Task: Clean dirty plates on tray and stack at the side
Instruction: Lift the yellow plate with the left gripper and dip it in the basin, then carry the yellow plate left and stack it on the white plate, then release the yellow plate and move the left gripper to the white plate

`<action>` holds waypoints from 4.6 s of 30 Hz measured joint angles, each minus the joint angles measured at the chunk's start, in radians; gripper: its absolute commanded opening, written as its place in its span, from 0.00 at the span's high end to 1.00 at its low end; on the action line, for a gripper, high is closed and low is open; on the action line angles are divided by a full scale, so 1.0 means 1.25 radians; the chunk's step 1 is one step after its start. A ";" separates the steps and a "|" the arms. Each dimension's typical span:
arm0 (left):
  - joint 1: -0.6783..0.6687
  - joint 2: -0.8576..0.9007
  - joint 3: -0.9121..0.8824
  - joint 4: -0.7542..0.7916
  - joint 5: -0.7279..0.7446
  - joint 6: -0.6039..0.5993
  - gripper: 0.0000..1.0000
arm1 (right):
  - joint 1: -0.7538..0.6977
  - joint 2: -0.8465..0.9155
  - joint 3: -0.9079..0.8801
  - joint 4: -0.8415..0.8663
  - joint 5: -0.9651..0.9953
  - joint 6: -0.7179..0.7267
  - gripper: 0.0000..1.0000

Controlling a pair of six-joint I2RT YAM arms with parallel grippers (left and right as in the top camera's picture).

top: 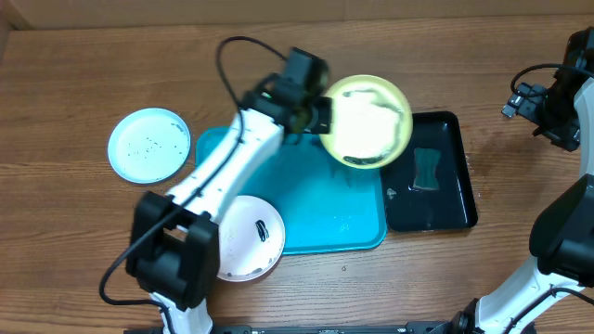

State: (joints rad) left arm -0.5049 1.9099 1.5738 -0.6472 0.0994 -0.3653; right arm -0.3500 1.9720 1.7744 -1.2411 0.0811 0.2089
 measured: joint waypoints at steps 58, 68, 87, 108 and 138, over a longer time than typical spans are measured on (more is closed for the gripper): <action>-0.576 0.000 0.004 0.331 -1.150 0.507 0.96 | 0.000 0.000 0.000 0.000 0.000 0.000 0.00; -0.507 0.003 -0.002 0.101 -0.721 0.126 0.96 | 0.000 0.000 0.000 0.000 0.000 0.000 0.00; 0.156 -0.047 0.000 -0.137 0.042 -0.051 0.96 | 0.000 0.000 0.000 0.000 0.000 0.000 0.00; 0.867 -0.047 -0.037 -0.265 -0.018 -0.063 0.96 | 0.000 0.000 0.000 0.000 0.000 0.000 0.00; 0.837 -0.047 -0.206 -0.073 -0.023 -0.063 0.49 | 0.000 0.000 0.000 0.000 0.000 0.000 0.00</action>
State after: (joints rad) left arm 0.5419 1.8511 1.3167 -0.7387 0.0704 -0.4438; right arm -0.3500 1.9720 1.7744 -1.2415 0.0814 0.2092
